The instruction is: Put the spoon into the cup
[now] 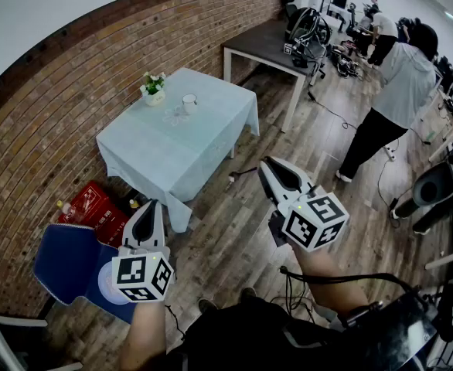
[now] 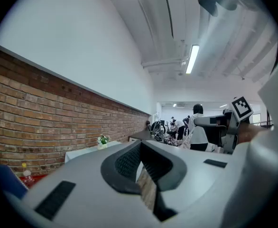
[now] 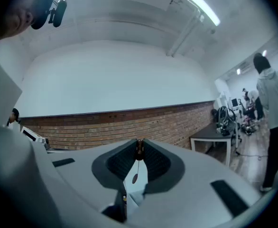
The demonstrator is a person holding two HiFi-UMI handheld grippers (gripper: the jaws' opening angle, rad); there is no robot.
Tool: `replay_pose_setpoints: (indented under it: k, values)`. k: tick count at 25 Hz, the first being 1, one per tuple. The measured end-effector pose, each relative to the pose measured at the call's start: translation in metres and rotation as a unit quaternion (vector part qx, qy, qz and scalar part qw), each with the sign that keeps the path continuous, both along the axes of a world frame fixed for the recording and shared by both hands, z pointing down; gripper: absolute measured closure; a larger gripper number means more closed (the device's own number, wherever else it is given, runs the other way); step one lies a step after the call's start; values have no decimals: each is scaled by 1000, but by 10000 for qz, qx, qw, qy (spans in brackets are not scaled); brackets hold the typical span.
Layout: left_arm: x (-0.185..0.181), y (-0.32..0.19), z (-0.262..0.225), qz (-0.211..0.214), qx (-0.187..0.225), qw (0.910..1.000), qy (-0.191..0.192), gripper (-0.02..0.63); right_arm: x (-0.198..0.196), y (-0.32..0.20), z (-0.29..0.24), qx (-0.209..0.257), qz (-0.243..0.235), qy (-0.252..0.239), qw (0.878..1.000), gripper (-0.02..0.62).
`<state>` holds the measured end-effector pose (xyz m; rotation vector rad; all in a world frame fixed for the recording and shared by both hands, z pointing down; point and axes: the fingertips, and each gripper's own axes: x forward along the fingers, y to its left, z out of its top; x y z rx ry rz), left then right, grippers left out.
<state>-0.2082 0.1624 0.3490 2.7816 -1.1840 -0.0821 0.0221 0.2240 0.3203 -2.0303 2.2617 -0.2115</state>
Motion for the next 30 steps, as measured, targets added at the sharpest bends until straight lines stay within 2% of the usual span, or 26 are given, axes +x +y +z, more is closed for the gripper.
replay_pose_setpoints:
  k: [3, 12, 20, 30]
  values:
    - [0, -2, -2, 65, 119, 9998, -170, 597, -4, -2, 0, 29, 28, -22, 10000, 540]
    - [-3, -1, -1, 97, 189, 9995, -244, 597, -10, -3, -3, 120, 71, 42, 9999, 540]
    - [-8, -3, -1, 132, 196, 9994, -234, 597, -15, -1, -11, 389, 119, 69, 9992, 540]
    - [-28, -15, 1, 285, 230, 9992, -157, 597, -38, -8, -8, 260, 246, 35, 9994, 538]
